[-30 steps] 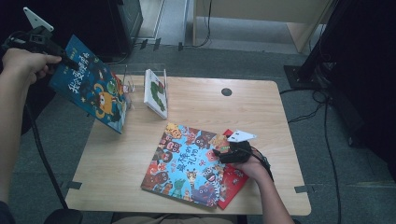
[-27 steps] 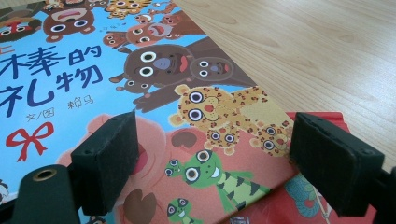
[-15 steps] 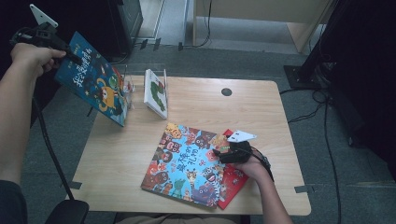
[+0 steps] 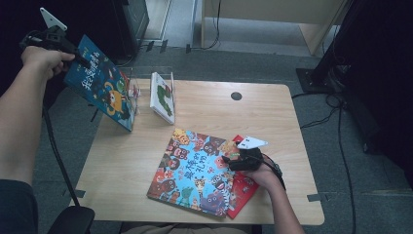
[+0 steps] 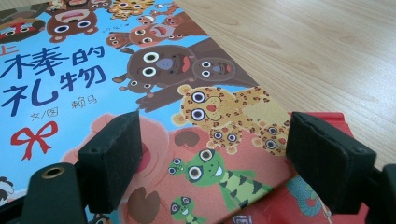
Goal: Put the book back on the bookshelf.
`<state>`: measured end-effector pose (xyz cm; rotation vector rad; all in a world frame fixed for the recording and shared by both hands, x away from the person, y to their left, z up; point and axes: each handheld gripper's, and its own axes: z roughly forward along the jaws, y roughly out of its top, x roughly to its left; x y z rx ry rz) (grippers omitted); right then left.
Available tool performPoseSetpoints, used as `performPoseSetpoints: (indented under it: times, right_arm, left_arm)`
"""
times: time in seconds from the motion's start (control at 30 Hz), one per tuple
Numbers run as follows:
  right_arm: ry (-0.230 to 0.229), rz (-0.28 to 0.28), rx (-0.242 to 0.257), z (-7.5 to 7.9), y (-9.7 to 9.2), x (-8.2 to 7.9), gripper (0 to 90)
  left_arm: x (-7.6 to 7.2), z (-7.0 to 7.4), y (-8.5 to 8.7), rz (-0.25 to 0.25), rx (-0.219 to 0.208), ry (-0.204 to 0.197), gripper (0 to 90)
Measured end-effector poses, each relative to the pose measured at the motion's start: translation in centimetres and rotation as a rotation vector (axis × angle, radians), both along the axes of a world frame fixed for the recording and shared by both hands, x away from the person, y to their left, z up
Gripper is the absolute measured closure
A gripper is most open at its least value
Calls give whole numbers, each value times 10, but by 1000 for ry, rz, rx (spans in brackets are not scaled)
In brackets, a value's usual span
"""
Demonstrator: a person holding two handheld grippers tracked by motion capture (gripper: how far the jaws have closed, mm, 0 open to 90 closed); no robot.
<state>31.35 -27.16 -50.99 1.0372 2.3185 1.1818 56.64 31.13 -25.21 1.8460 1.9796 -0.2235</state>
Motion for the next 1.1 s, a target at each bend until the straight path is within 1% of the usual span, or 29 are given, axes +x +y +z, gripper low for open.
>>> performPoseSetpoints:
  times: [0.17,0.3,0.53,0.67,0.7,0.73,0.77,0.8,0.87,0.93,0.97,1.1]
  right_arm:
    - [-1,-1,-1,0,0,0,185]
    - [-1,-2,1,0,0,0,185]
    - [2,-1,0,0,0,0,185]
    - [0,-1,-1,0,0,0,184]
    - [-1,-2,-1,0,0,0,184]
    - [1,-1,-1,0,0,0,184]
    - [1,-1,-1,0,0,0,184]
    - [1,-1,-1,0,0,0,184]
    - [3,-1,0,0,0,0,184]
    - [2,-2,0,0,0,0,184]
    - [2,-1,0,0,0,0,185]
    - [2,-1,0,0,0,0,184]
  left_arm:
    - [1,-3,2,9,-10,-6,828]
    - [0,-4,4,10,-15,-3,827]
    - [-1,-7,11,21,-45,2,813]
    - [-2,-8,14,20,-54,-5,804]
    - [-2,-8,14,15,-54,-5,791]
    - [-2,-8,15,18,-64,-8,771]
    - [-3,-9,16,21,-68,-17,771]
    - [-3,-9,16,11,-66,-21,762]
    - [-4,-10,15,-1,-68,-10,759]
    - [-5,-10,16,0,-69,-14,757]
    - [-5,-10,16,-4,-70,-14,737]
    - [-5,-10,16,-21,-67,-4,708]
